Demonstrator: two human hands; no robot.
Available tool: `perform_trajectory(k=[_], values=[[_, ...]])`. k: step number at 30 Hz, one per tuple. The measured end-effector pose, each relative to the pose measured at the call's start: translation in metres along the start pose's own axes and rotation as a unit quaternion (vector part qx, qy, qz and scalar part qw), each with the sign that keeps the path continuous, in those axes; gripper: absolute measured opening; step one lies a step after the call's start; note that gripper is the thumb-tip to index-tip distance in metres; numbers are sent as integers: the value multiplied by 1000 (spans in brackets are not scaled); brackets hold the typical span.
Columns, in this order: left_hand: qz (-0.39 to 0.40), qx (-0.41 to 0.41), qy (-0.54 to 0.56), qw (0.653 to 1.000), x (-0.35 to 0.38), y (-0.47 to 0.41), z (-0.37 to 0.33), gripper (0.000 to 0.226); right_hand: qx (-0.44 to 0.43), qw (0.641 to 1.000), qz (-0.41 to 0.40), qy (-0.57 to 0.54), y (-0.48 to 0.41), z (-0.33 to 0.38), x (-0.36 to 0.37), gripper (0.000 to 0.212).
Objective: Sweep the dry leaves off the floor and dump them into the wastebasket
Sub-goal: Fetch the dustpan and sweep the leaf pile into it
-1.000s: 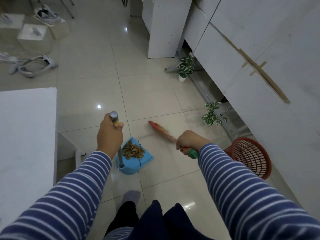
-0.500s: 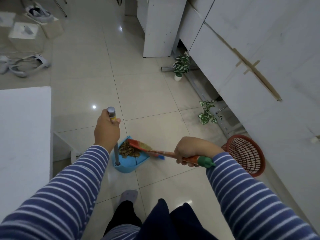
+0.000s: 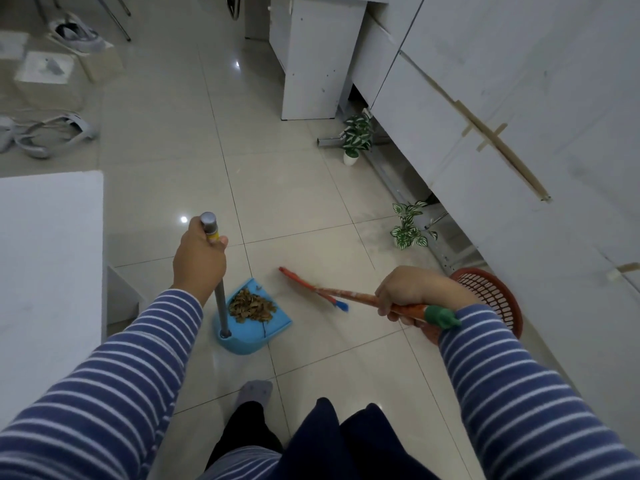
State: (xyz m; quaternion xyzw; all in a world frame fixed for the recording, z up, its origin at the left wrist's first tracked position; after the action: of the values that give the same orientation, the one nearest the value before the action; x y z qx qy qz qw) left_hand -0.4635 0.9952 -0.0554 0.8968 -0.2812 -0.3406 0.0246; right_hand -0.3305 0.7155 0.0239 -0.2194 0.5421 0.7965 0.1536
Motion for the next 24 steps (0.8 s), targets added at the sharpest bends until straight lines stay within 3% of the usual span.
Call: perform_trajectory(k=[8, 14, 19, 24], values=[[8, 9, -11, 1000, 3, 6, -2, 24, 12, 999, 47, -16, -4, 4, 46, 23], [4, -7, 1, 1000, 2, 5, 3, 24, 14, 993, 106, -58, 1, 1, 37, 16], [-2, -26, 0, 1000, -11, 1, 8, 24, -10, 998, 60, -27, 13, -7, 8, 23], [-7, -31, -9, 999, -21, 6, 14, 23, 2, 999, 34, -21, 16, -24, -4, 16]])
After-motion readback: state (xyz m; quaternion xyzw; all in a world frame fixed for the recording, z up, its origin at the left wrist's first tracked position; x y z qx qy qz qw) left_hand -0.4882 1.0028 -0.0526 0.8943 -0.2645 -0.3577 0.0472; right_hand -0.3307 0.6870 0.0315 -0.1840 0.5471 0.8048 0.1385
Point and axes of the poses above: each hand's wrist, its own y-axis away from the middle knuckle, its own x-axis out of the palm, z = x × y, the point moved 2 cm from there along -y, towards the middle knuckle, and after that the axes turned 11 degrees about -x, right-handed, at the moved point
